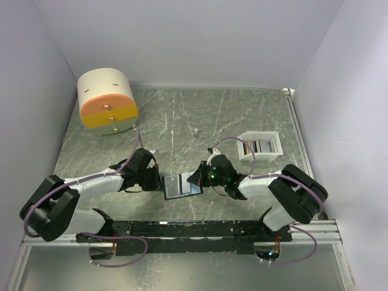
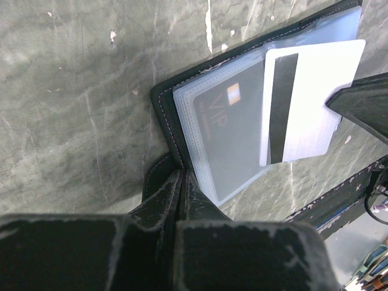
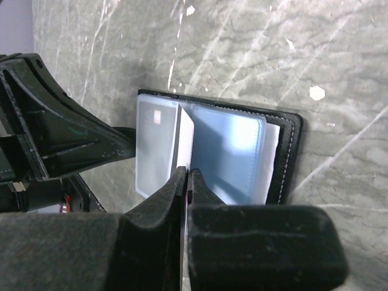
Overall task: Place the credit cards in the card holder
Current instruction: Insert the credit card into the card holder.
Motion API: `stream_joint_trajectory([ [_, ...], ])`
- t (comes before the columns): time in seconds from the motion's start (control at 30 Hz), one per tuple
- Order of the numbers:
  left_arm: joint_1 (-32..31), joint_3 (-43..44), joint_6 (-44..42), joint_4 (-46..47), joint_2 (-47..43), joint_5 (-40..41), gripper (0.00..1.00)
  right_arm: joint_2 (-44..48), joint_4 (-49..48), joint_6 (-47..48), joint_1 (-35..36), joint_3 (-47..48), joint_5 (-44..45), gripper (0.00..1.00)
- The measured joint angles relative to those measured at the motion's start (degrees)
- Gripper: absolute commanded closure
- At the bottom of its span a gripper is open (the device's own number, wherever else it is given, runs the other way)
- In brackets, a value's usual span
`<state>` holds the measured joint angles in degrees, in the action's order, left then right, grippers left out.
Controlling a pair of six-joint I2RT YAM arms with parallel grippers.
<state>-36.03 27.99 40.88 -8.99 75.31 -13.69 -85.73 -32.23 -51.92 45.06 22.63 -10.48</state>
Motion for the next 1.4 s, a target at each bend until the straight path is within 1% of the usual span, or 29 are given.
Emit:
stream_joint_trajectory([
  [0.43,0.0,0.1,0.1,0.6,0.6,-0.3,0.93,0.3,0.4,-1.2,0.1,-1.2,0.2,1.00],
  [0.7,0.0,0.1,0.1,1.2,1.0,-0.8,0.93,3.8,2.2,-1.2,0.4,-2.2,0.9,1.00],
  [1.4,0.0,0.5,0.1,1.3,1.5,-1.0,0.93,2.5,8.0,-1.2,1.1,0.5,2.1,1.00],
])
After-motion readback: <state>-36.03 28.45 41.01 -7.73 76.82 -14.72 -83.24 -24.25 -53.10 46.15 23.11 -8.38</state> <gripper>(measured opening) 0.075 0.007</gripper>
